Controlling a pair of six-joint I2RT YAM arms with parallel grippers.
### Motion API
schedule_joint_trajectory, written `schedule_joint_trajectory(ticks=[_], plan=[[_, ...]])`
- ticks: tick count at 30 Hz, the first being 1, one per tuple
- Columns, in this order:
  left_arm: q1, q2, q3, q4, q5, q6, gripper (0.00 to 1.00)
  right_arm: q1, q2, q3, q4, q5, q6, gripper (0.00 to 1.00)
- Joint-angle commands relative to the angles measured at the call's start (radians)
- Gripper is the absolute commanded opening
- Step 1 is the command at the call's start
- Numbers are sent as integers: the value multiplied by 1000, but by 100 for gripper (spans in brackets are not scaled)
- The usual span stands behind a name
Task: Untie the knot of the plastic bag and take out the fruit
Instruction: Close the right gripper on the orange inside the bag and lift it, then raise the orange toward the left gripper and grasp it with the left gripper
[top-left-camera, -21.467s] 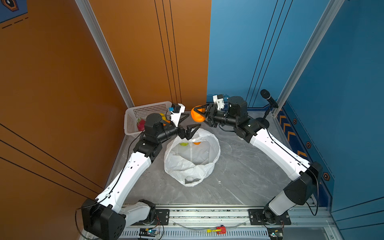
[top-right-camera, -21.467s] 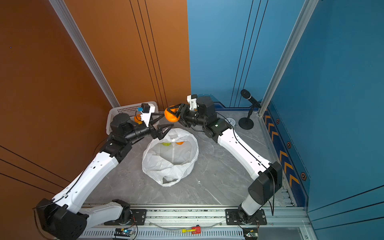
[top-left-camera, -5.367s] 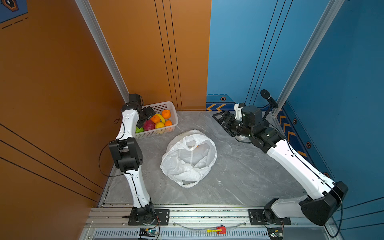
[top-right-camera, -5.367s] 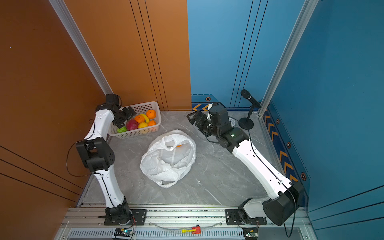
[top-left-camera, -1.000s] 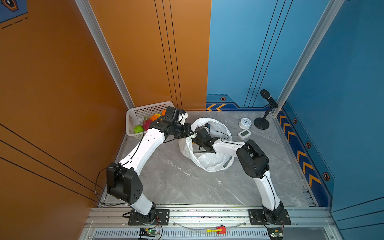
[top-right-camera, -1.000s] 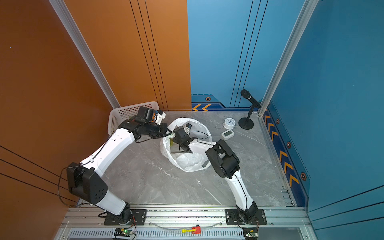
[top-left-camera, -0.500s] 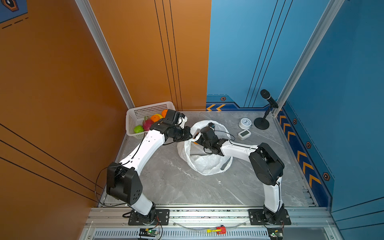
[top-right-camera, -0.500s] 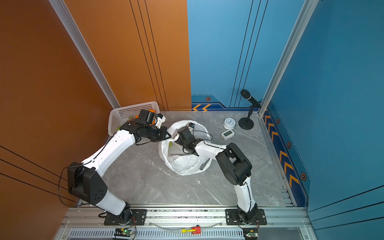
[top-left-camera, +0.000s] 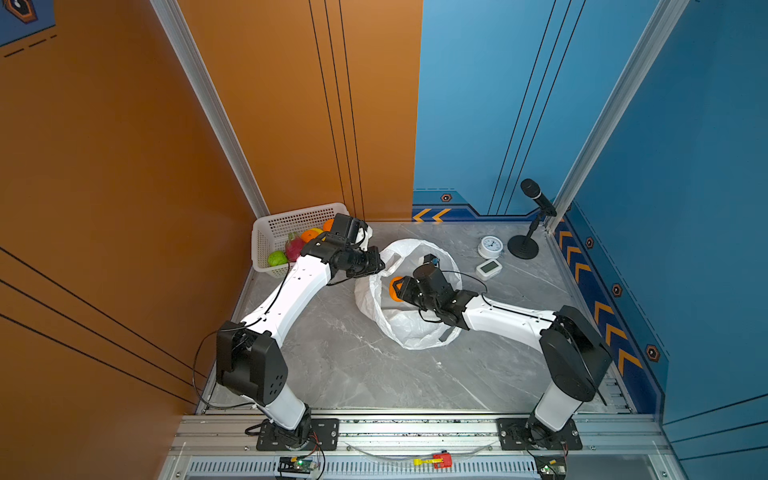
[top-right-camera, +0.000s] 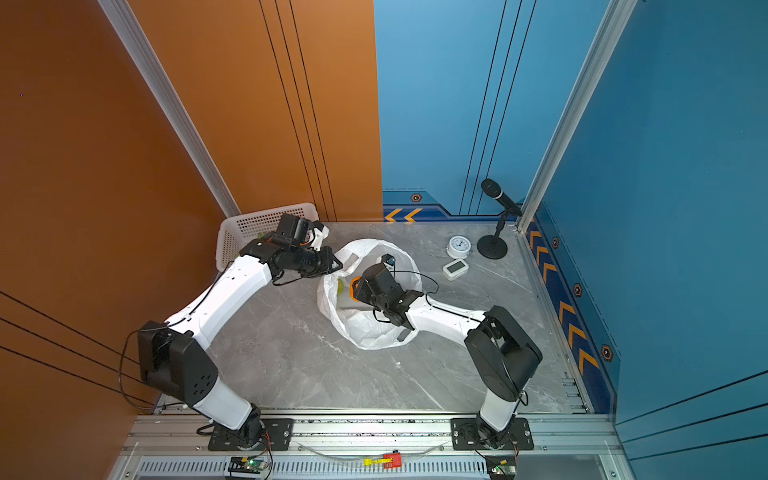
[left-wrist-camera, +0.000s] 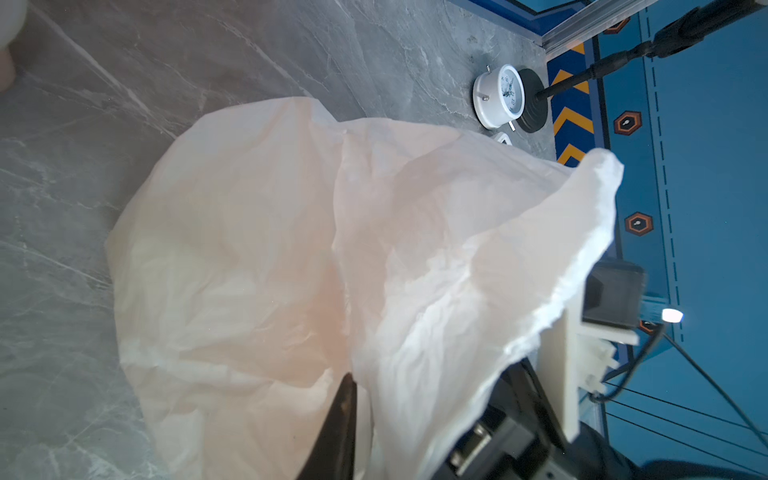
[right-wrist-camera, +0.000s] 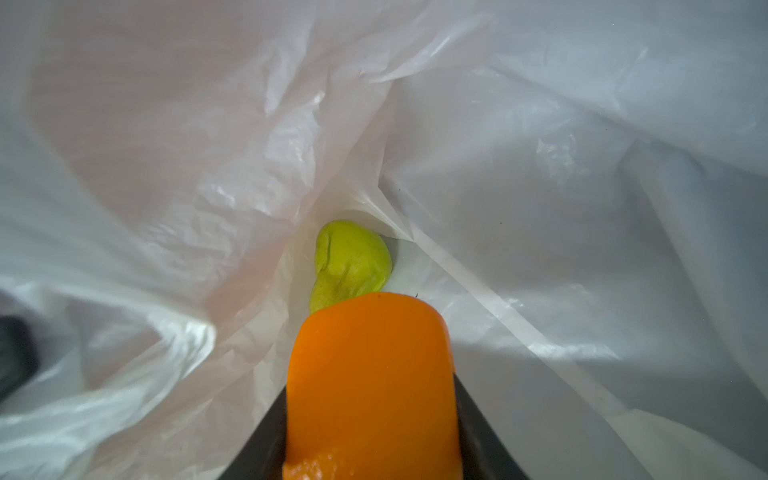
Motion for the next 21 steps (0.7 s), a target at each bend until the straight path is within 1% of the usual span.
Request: schedule_joint_trajectory(ticks=[1,4,7,14,18,20,21], plan=[[7,10,34,-8,-33,-3,24,3,-87,-33,-51,19,-1,31],[8,-4,31,-6,-36,-6,35,2,-154,-34,-103,34,-27,31],[8,-28,27,2,-28,-10,43,-4,-217,-16,-192,45,-60,31],[10,-97,12,73,-20,-41,55,-27,-346,42,-321,23,-118,30],[11,-141,-12,156,20,-53,60,-62,-375,113,-361,-30,-105,30],[5,-165,-28,214,48,-47,63,-78,-380,149,-370,-55,-79,30],[3,-176,-38,248,64,-41,65,-102,-378,170,-371,-73,-58,30]])
